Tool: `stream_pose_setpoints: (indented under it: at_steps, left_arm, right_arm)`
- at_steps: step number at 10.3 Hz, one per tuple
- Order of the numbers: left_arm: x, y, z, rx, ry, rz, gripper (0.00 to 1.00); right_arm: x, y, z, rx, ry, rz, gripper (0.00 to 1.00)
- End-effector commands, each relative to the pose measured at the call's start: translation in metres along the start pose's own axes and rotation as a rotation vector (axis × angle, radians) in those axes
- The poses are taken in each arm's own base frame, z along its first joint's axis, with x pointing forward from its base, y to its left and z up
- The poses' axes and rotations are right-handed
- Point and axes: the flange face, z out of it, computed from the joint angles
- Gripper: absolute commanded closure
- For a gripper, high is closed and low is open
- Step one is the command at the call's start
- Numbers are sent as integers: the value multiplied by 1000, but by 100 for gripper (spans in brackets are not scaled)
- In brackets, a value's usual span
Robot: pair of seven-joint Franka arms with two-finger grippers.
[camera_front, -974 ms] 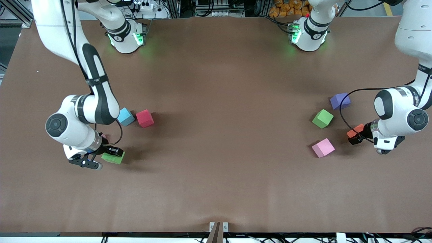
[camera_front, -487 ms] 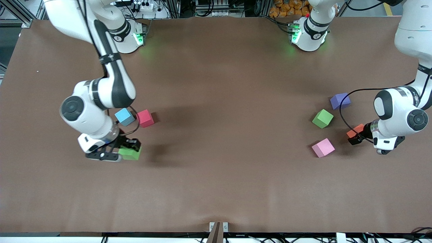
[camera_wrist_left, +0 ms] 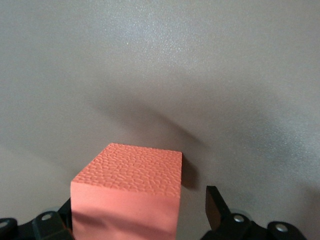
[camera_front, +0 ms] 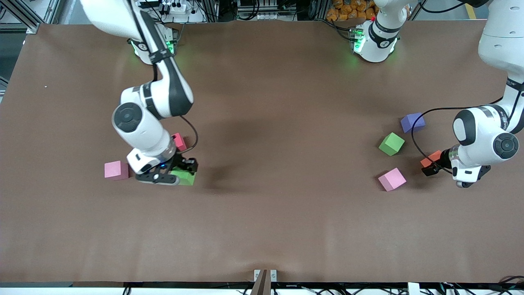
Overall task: Arrange blocks into number 1
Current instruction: 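Lift both held cubes and carry them toward the table center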
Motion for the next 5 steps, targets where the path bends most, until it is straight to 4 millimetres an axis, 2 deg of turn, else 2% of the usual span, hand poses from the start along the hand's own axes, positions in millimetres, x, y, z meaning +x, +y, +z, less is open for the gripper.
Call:
stream_pose_setpoints:
  at_steps: [1,2,3,5]
  left_arm:
    - [3,0,0,21,21,33,52]
    - [3,1,1,43,32,64,100]
    - [3,-1,1,48,34,68,100]
    - [4,-2,-2,49,35,65,100]
  right_arm:
    - [-37,-43,-4,5,-16,23,35]
    - [-58,-70,-1,5,-25,17,35]
    - [-78,-86,5,-2,-42,14,35]
    - [-117,-101,18,-29,-105,-26,35]
